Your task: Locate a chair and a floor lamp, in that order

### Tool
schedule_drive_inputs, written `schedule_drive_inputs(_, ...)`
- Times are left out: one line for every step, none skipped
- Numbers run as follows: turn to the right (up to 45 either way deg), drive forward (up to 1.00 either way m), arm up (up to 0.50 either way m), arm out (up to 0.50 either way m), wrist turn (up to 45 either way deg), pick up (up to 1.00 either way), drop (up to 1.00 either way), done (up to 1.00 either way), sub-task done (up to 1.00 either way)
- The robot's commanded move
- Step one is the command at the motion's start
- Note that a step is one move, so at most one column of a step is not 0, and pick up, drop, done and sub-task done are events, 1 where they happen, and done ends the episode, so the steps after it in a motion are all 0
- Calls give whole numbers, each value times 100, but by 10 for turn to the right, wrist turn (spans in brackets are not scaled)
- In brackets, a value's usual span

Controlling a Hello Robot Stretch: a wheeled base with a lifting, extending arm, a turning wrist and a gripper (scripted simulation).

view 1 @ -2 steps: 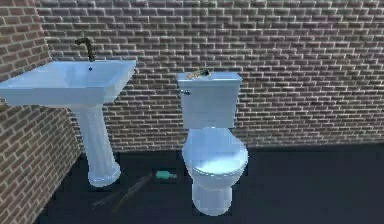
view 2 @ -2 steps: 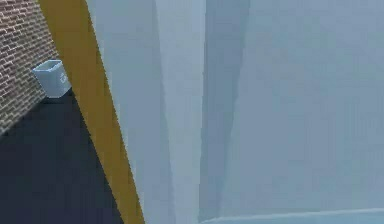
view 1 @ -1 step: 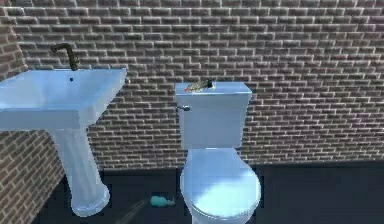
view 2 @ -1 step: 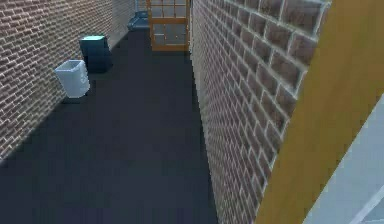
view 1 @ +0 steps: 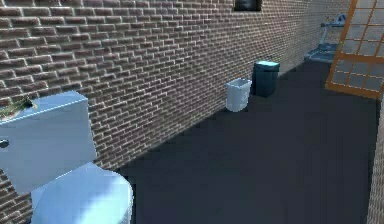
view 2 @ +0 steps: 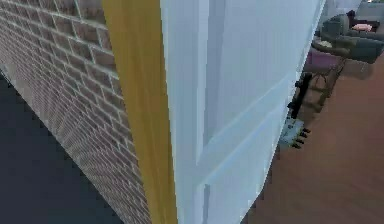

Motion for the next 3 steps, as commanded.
schedule_drive_inputs(300,0,0,0,0,0,0,0,0)
schedule_drive_inputs(0,100,0,0,0,0,0,0,0)
schedule_drive_inputs(0,100,0,0,0,0,0,0,0)
